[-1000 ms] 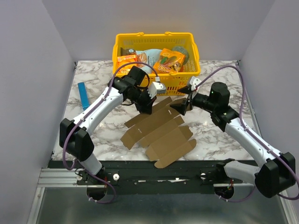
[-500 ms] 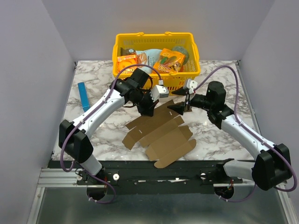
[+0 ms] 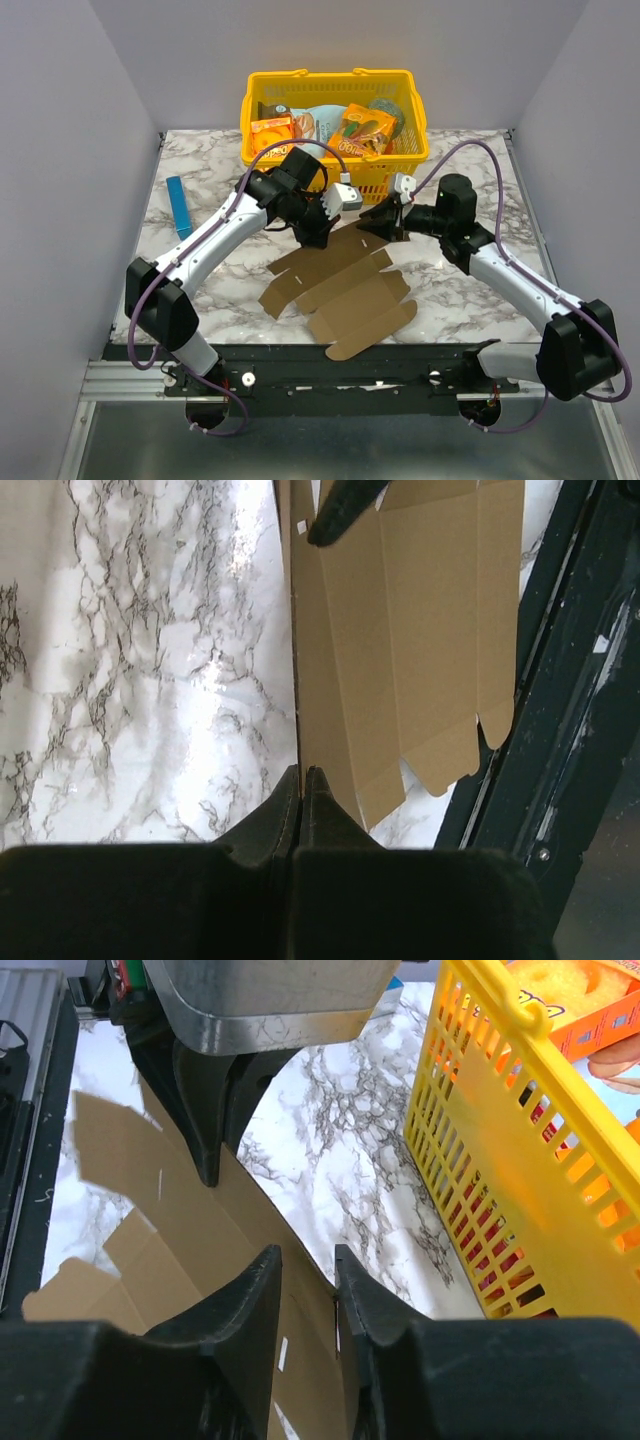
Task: Fold the paper box
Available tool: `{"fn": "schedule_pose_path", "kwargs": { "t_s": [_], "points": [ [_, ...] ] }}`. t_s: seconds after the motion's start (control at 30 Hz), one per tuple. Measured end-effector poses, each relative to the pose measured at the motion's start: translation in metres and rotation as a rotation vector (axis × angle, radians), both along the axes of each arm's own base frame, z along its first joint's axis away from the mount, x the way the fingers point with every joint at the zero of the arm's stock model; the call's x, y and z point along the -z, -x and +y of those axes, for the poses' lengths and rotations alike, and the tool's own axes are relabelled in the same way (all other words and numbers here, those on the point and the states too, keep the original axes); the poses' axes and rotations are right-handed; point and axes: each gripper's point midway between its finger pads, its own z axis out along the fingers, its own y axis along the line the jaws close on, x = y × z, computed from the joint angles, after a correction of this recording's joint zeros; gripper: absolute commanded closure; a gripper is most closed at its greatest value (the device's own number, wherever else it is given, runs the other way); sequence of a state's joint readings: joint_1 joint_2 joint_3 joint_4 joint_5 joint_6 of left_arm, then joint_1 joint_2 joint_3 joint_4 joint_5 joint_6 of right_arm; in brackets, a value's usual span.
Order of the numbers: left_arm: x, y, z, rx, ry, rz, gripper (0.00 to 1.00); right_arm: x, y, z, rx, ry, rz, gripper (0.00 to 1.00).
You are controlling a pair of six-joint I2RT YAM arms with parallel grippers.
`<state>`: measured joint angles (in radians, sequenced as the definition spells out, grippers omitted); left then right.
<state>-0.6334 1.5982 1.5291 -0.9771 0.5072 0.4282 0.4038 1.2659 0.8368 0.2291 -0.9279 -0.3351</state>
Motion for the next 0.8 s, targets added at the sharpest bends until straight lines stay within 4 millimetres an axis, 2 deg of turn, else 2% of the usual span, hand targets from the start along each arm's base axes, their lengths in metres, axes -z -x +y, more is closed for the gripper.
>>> {"fn": "schedule_pose_path", "kwargs": {
  "t_s": [0.1,0.13,0.17,0.2,0.33,0.4,0.5,0.57,0.67,0.8],
  "points": [
    [0.000,-0.002,0.002,-0.014,-0.011,-0.012,0.96,0.003,0.000,0.000,-0.002,0.004,0.013,0.76],
    [-0.001,-0.003,0.003,-0.020,-0.015,-0.016,0.93,0.004,0.000,0.000,-0.002,0.005,0.016,0.85],
    [0.000,-0.003,0.003,-0.025,-0.018,-0.018,0.87,0.004,0.000,0.000,-0.002,0.006,0.020,0.86],
    [0.000,-0.005,0.004,-0.032,-0.023,-0.023,0.61,0.005,0.000,0.000,-0.003,0.007,0.024,0.86],
    [-0.001,-0.014,0.002,-0.066,-0.015,-0.057,0.23,0.012,0.001,0.001,-0.004,0.018,0.053,0.98],
    [-0.002,-0.019,0.003,-0.092,-0.007,-0.086,0.13,0.016,0.001,0.000,0.000,0.024,0.069,0.99],
    [-0.006,-0.031,0.010,-0.176,0.010,-0.154,0.01,0.020,-0.002,-0.001,0.024,0.032,0.072,0.99],
    [-0.014,-0.040,0.017,-0.257,0.048,-0.212,0.01,0.027,-0.005,-0.005,0.054,0.038,0.071,0.99],
    [-0.038,-0.056,0.034,-0.389,0.160,-0.305,0.01,0.044,-0.010,-0.012,0.124,0.054,0.073,0.99],
    [-0.062,-0.064,0.070,-0.571,0.364,-0.374,0.01,0.071,-0.017,-0.025,0.237,0.071,0.096,0.99]
  ]
}}
